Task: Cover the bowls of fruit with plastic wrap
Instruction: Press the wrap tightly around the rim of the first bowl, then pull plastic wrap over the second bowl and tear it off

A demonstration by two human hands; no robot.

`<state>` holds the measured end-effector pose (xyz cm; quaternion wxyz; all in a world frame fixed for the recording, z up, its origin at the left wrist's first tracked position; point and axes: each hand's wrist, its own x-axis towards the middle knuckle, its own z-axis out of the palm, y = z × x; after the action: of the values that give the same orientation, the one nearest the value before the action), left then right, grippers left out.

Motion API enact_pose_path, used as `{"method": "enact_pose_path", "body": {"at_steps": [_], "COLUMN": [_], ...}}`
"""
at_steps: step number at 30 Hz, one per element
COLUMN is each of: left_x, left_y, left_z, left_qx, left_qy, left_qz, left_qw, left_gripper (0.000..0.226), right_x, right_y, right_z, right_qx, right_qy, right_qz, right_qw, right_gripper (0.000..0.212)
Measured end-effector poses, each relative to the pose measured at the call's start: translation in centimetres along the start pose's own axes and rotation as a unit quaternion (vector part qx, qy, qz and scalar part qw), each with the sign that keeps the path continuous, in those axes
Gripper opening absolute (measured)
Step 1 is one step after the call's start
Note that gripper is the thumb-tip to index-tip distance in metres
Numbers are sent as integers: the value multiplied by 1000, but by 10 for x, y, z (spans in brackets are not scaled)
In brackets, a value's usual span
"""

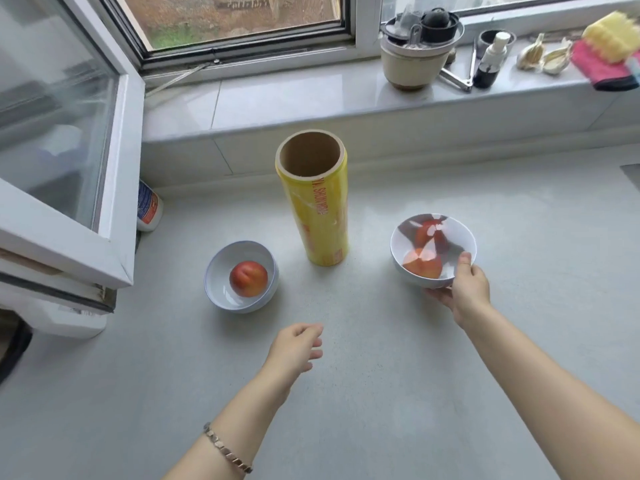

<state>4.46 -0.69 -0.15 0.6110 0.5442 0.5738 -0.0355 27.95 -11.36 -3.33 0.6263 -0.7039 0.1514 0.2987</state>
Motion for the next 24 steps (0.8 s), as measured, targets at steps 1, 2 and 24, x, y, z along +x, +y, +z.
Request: {"method": "enact_pose_path", "body": {"at_steps": [1,2,24], "left_x": [2,4,78], "left_y": [0,-1,-13], "left_z": [-1,-2,-83], "left_qx": [-7,-10,-247], "left_qy": [1,4,227], "left_qz": [-4,-6,1], "left_qw": [1000,1000,942], "left_gripper": [14,14,48], "right_x": [2,4,-102], "right_y": [2,4,10], "right_z": [1,2,13], "right_qx": [0,3,-263], "right_qy": [-2,-7,-226], "right_qz": [8,14,-40], "right_qw": [1000,1000,937], "right_gripper": [44,45,20]}}
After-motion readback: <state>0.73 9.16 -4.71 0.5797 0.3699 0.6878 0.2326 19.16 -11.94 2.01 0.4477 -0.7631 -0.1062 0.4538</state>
